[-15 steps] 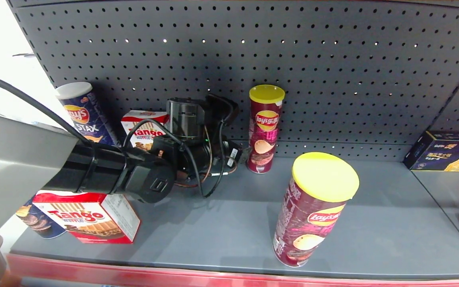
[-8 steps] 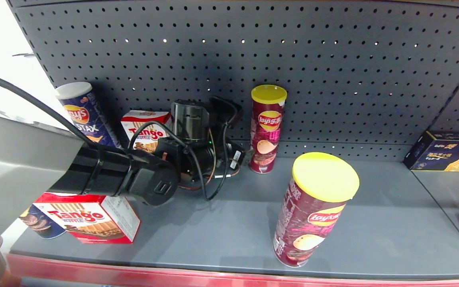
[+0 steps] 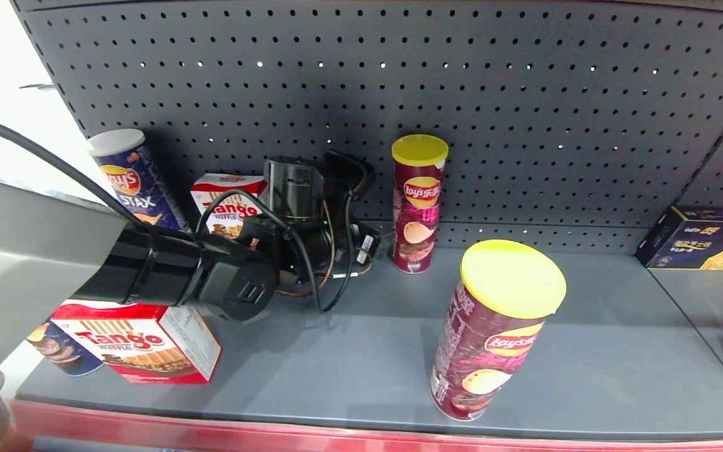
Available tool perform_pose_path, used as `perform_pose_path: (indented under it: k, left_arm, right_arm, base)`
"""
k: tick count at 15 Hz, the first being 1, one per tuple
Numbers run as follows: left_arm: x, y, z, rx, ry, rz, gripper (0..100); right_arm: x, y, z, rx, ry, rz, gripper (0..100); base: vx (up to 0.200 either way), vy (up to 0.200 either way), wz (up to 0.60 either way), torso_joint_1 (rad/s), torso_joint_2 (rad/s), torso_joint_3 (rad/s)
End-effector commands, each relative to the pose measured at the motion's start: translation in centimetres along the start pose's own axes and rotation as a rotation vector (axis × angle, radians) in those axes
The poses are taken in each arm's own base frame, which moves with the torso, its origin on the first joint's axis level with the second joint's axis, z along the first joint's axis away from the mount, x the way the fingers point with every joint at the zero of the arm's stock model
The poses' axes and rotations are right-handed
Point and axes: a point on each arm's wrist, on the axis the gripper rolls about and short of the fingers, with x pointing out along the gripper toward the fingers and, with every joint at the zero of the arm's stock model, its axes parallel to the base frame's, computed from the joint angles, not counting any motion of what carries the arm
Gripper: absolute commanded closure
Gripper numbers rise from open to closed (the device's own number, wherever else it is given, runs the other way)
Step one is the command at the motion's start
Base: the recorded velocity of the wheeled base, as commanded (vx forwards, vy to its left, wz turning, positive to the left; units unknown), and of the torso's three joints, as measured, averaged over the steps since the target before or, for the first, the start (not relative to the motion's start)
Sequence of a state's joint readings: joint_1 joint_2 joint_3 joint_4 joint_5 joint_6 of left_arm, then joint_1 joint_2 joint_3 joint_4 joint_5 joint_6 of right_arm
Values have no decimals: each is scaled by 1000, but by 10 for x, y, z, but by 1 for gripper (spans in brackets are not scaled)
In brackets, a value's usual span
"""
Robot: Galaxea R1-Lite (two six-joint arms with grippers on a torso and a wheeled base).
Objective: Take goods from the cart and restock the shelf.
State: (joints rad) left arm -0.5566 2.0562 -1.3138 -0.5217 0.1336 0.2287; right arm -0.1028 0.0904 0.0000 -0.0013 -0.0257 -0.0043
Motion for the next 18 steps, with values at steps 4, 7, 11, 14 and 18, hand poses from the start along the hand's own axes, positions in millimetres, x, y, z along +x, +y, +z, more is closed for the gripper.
perform_pose_path:
  k: [4,7,11,14,18]
  left_arm:
    - [5,-7,-4,2,9,-15,0]
    - [6,-11,-4,2,9,-22,0]
    - [9,-18,-1,-7,-4,-36,0]
    - [11,-21,1,-8,-11,-39,0]
    - [-3,-16,8,-12,-44,-27,0]
  right_arm:
    - [0,0,0,0,1,0,0]
    - [0,0,0,0,1,0,0]
    - [0,0,0,0,1,0,0]
    - [0,0,0,0,1,0,0]
    - [0,0,0,0,1,0,0]
  base:
    - [0,0,0,0,0,0]
    - [0,0,0,0,0,0]
    - [0,0,0,0,0,0]
    - [0,0,0,0,0,0]
    - [0,0,0,0,0,0]
